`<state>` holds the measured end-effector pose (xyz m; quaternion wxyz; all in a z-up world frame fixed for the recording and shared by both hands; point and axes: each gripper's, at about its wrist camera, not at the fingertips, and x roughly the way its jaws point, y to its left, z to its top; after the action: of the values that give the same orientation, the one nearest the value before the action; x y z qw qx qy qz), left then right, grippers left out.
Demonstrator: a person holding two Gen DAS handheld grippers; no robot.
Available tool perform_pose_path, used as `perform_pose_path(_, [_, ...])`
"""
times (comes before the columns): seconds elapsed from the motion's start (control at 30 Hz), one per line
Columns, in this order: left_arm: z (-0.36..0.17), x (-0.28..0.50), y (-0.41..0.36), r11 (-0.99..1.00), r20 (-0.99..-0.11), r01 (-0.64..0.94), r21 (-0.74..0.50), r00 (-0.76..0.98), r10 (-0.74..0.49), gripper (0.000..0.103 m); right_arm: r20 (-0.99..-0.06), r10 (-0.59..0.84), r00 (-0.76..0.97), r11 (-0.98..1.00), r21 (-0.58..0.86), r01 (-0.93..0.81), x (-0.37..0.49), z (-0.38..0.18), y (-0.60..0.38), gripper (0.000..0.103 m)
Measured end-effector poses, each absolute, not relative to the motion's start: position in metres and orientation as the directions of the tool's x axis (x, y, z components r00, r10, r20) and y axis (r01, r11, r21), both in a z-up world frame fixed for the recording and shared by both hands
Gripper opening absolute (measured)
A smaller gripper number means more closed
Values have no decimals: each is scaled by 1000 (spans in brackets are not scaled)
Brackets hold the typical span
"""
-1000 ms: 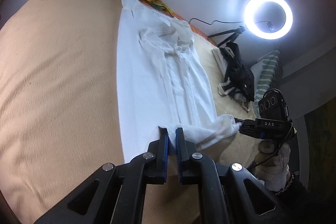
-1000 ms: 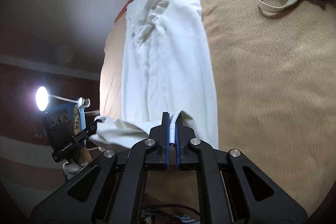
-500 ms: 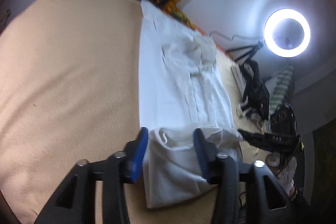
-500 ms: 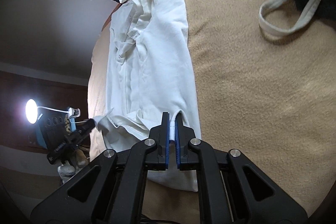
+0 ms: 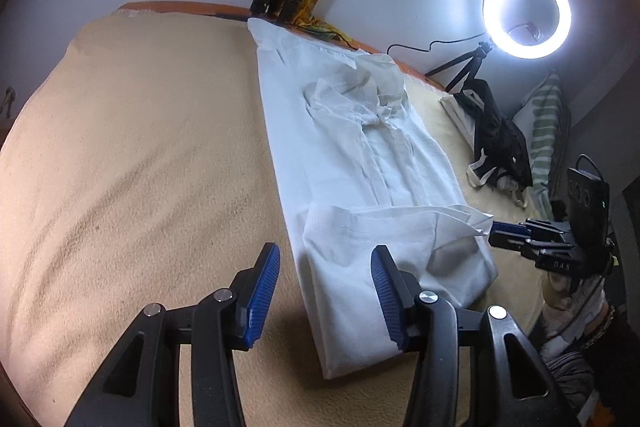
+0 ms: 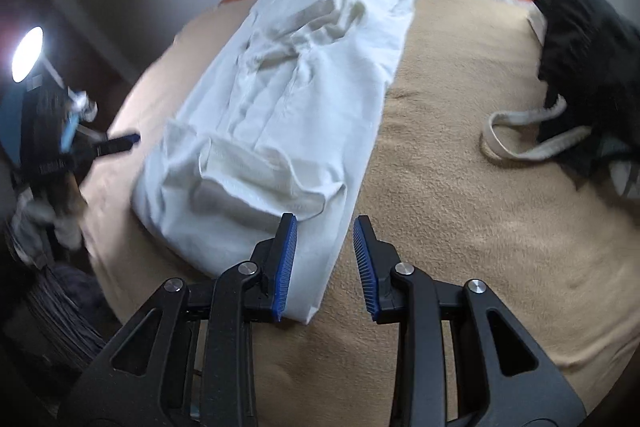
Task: Fold small clothes
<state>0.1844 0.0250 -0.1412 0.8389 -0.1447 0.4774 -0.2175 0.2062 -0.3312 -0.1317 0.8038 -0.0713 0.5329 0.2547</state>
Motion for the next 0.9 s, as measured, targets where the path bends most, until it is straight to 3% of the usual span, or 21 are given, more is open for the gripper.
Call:
perform_pose_path(0.37, [-152, 199, -2, 889, -767, 298, -347, 456, -452, 46, -884, 279, 375, 850, 45, -524, 220, -140, -321, 31])
perform_pose_path(0.63, [-156, 203, -15, 883, -767, 362, -300, 458, -449, 20, -878, 291, 379, 851, 58, -521, 230, -144, -314, 31])
perform_pose_path(0.7, [-157, 203, -15, 879, -765, 369, -301, 458, -454, 7, -878, 303, 371, 855, 77, -514, 233, -145, -316, 31])
perform_pose_path(0.8, [-153, 201, -15, 883, -753, 367, -292, 481, -449, 1, -878, 317, 359, 852, 97, -515, 233, -144, -315, 7])
perform_pose_path(0.9, [-146, 198, -10, 901, -732, 346, -263, 536, -420, 1, -876, 295, 382, 870, 81, -487, 235, -141, -316, 4])
